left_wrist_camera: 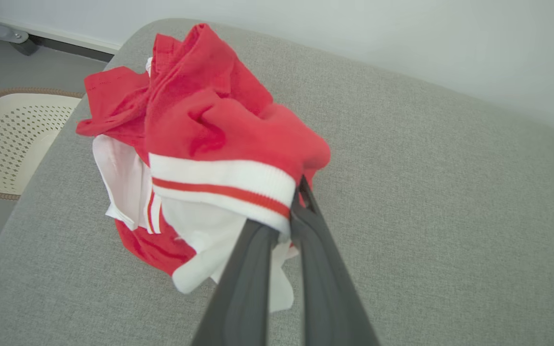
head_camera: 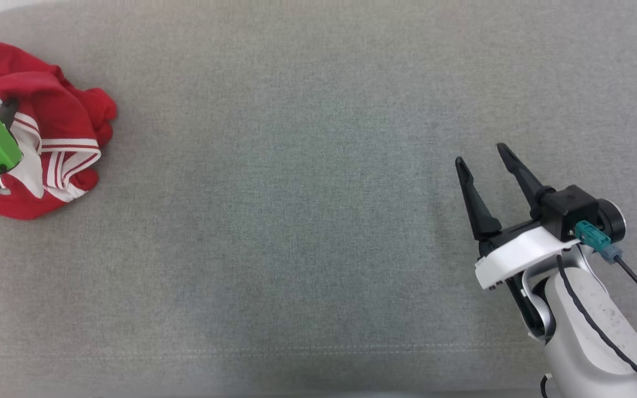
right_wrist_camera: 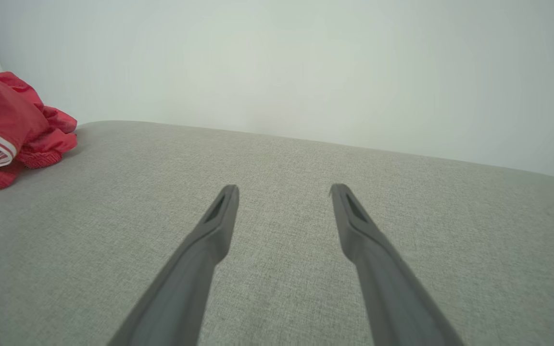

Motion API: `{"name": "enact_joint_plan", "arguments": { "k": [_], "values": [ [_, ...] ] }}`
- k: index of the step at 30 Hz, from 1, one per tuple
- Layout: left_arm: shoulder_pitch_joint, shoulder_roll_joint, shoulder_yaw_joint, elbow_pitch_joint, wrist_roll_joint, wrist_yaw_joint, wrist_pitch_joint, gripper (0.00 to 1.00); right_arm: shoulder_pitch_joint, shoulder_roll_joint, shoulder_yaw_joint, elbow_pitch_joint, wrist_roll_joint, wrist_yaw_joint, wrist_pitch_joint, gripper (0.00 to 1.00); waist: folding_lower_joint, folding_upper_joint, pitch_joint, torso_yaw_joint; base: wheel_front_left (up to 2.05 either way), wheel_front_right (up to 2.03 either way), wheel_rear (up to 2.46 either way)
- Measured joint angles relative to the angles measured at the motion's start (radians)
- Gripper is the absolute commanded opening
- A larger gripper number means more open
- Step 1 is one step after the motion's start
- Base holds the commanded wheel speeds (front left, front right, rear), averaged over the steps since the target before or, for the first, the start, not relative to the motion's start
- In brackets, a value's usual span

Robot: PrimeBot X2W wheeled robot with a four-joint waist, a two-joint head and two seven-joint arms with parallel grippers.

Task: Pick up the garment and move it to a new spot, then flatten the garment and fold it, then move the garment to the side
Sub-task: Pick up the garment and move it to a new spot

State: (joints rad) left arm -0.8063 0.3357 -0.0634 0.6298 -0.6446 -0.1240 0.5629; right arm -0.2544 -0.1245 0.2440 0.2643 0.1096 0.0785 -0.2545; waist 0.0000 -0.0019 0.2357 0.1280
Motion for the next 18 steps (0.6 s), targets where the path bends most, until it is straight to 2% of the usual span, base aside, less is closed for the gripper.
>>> {"name": "enact_joint_plan", "arguments": {
  "k": [7,11,18],
  "values": [
    [-0.033,0.003,-0.023,-0.052,-0.009,0.0,0.01,0.0,0.025,0.018,0.013,0.009,0.005,0.001,0.0,1.0,0.0,0.0,-0.05,-0.023,0.0,0.0,0.0],
    [-0.037,-0.003,-0.08,-0.101,-0.03,0.0,0.034,0.0,0.04,0.032,0.022,0.012,0.006,0.004,0.0,1.0,0.0,0.0,-0.07,-0.052,0.0,0.0,0.0],
    [-0.035,-0.047,-0.189,-0.19,-0.083,0.0,0.074,0.0,0.044,0.036,0.027,0.012,0.011,0.005,0.0,1.0,0.0,0.0,-0.093,-0.112,0.0,0.0,0.0]
  ]
}}
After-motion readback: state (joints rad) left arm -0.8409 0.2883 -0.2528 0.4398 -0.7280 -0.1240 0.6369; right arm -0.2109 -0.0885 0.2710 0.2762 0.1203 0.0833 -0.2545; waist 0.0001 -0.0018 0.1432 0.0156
